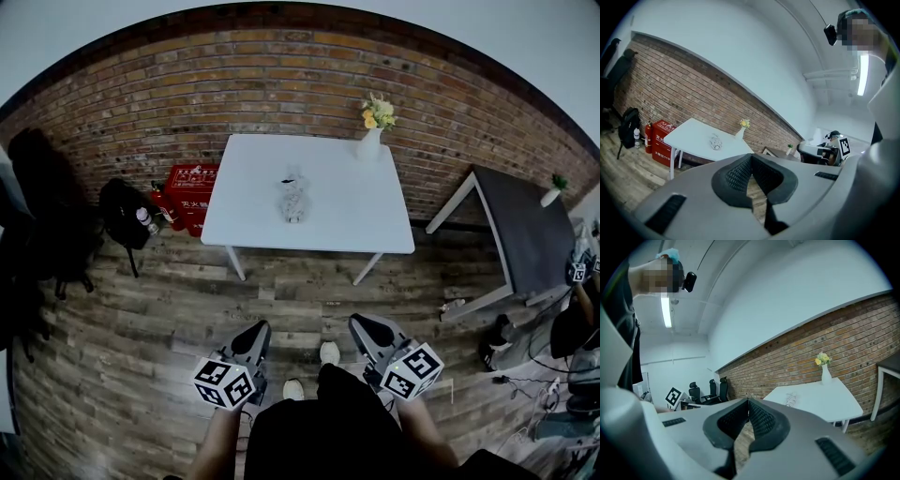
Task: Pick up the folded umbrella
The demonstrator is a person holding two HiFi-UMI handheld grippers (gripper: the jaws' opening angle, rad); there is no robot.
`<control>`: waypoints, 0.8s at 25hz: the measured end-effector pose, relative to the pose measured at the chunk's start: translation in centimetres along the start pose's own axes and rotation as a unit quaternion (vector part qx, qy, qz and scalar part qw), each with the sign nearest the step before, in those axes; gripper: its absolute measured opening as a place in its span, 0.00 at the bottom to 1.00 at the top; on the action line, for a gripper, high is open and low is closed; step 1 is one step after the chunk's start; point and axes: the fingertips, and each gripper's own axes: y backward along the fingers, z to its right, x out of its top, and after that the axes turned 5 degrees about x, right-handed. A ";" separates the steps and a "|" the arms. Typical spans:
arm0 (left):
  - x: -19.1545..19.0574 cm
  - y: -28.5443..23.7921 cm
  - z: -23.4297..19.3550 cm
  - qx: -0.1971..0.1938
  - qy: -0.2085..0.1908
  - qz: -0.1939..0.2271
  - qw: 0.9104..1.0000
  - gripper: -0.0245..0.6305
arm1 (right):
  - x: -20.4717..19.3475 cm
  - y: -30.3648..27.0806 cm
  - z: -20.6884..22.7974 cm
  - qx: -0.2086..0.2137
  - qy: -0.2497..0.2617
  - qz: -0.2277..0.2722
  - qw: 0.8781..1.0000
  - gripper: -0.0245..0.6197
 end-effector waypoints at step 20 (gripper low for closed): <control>3.7 -10.6 -1.2 0.029 -0.014 0.006 0.999 0.06 | 2.2 -5.5 11.2 0.035 -0.014 0.001 0.999 0.07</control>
